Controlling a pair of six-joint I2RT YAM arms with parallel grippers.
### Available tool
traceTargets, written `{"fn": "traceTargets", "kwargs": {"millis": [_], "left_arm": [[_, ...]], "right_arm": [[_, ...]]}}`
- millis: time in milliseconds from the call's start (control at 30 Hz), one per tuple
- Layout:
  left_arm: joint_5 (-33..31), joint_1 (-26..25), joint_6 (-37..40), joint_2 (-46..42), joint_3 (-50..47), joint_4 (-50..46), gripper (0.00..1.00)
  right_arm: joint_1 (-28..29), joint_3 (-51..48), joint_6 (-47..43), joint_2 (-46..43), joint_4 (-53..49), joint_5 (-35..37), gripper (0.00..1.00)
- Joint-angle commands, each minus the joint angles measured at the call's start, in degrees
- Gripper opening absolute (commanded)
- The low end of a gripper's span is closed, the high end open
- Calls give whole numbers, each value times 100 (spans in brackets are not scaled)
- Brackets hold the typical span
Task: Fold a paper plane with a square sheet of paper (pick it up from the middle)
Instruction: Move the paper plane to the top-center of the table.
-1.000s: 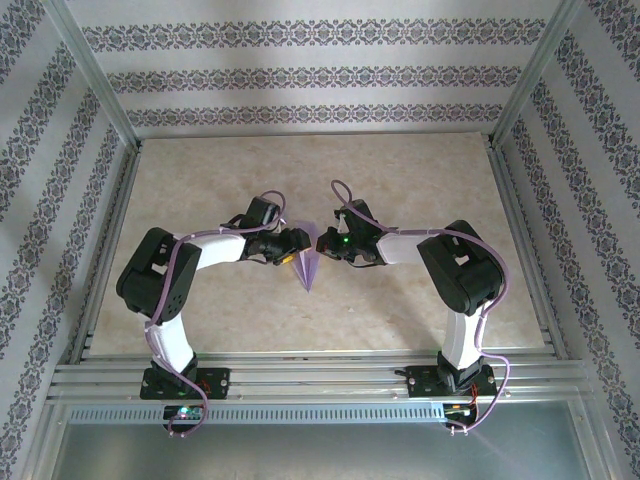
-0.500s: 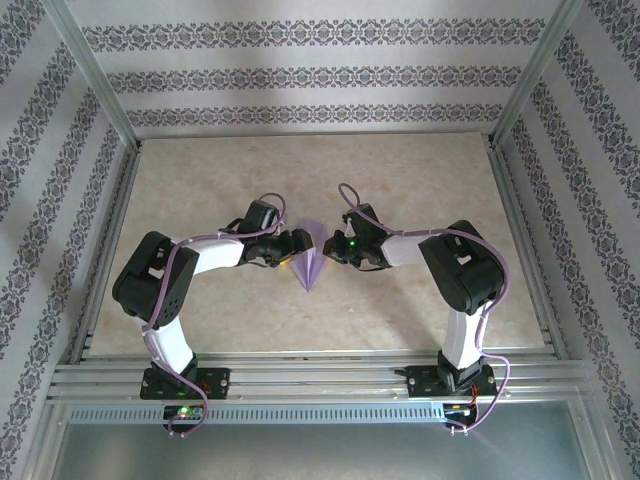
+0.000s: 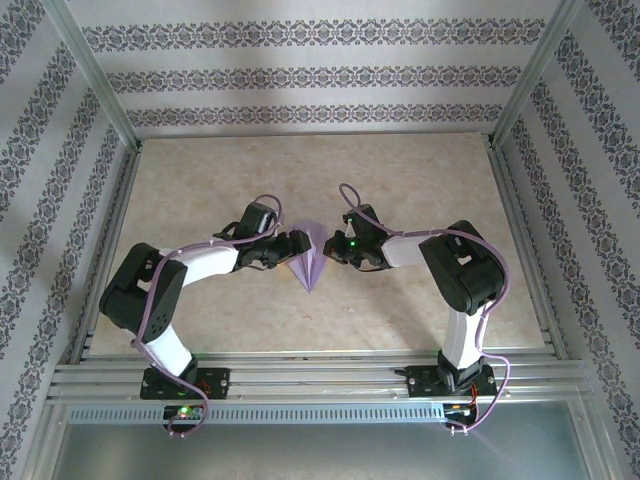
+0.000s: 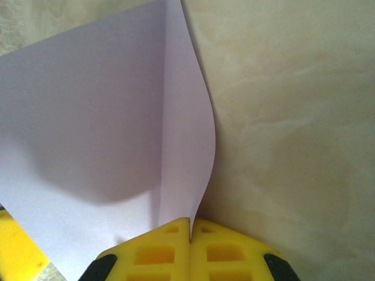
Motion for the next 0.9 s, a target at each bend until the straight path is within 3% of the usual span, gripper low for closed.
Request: {"fn": "traceTargets", "kwargs": {"millis": [0,300,500,867], "left_arm": [[-130,-209,195,-211,-47,-445,76],[-219,-397,300,-198,-29,-615,76],[-684,-429,407,-762,-106,-1039,74],[-273,-534,378,-342,222,-930,70]], "right_arm": [[-31,-42,28,-21,-16,-65,0],[-18,-25,19,14,-23,-82,0],[-5,1,16,36,-42,-87,0],[7,10,17,87,-51,-96,0]]}}
